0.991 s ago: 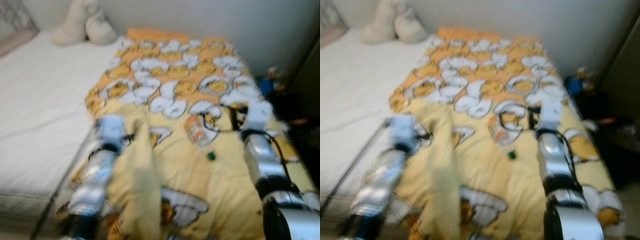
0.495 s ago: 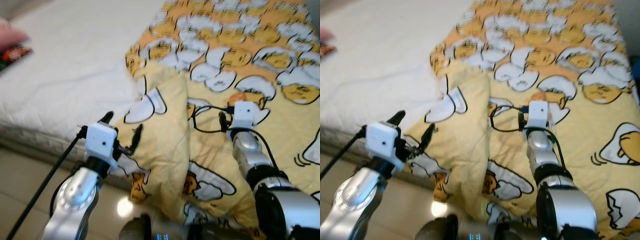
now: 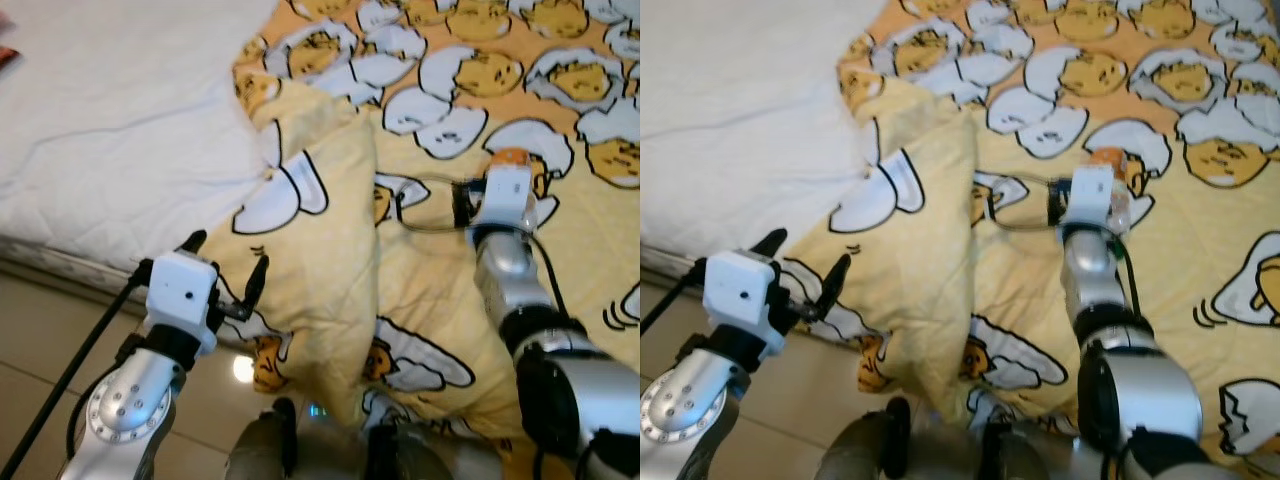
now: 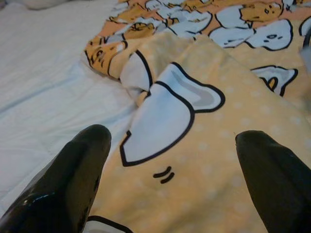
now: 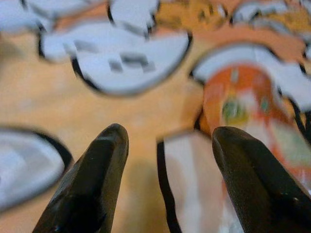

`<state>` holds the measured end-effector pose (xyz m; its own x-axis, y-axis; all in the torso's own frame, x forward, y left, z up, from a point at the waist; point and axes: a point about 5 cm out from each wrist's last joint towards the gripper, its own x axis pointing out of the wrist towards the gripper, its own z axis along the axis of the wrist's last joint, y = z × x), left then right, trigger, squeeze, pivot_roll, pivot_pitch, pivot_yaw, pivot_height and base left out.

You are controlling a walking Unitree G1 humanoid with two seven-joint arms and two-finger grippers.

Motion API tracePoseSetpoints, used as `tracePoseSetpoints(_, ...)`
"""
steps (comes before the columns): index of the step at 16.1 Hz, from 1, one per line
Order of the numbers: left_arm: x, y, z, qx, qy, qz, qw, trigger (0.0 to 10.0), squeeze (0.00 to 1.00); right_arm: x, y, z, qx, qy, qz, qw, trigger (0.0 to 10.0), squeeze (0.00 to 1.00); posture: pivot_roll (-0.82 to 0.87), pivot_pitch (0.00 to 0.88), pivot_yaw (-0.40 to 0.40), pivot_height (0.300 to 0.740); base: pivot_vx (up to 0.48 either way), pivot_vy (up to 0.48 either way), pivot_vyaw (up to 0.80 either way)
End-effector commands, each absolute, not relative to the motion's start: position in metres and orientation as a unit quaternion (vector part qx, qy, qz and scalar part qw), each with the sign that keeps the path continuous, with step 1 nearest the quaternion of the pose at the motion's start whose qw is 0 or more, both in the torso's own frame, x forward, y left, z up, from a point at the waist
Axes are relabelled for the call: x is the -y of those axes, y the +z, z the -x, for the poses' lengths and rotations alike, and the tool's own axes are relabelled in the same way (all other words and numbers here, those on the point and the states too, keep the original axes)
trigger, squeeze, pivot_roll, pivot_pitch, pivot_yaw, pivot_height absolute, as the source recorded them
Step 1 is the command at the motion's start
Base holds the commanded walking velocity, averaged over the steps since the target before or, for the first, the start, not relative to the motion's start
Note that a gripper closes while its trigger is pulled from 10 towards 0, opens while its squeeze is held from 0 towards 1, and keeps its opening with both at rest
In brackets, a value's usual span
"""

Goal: Clean up the room

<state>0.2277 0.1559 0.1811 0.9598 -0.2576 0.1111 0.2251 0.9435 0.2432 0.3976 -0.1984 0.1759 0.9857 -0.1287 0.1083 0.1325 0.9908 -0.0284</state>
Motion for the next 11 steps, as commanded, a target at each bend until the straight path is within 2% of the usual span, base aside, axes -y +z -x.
tracePoseSetpoints(1,-0.155,0.178,-0.223,0.059,-0.121,-0.12,0.984,10.0,0.0,0.201,0.181,-0.397,0.075,-0.063,0.003,0.995,10.0,0.0,0.49,0.374,0.007,0.74,0.0,0.0,0.0)
tracePoseSetpoints(3,-0.154,0.176,-0.225,0.056,-0.121,-0.117,0.984,10.0,0.0,0.208,0.195,-0.398,0.107,-0.073,-0.009,0.992,10.0,0.0,0.48,0.367,0.004,0.74,0.0,0.0,0.0)
tracePoseSetpoints(6,-0.152,0.174,-0.225,0.052,-0.122,-0.115,0.984,10.0,0.0,0.231,0.189,-0.393,0.09,-0.124,-0.023,0.988,10.0,0.0,0.48,0.359,0.001,0.74,0.0,0.0,0.0)
tracePoseSetpoints(8,-0.152,0.173,-0.226,0.051,-0.122,-0.117,0.984,10.0,0.0,0.245,0.172,-0.387,0.052,-0.165,-0.042,0.984,10.0,0.0,0.48,0.354,0.001,0.74,0.0,0.0,0.0)
tracePoseSetpoints(11,-0.152,0.174,-0.227,0.05,-0.121,-0.119,0.984,10.0,0.0,0.239,0.137,-0.38,-0.035,-0.15,-0.1,0.983,10.0,0.0,0.49,0.357,0.004,0.74,0.0,0.0,0.0)
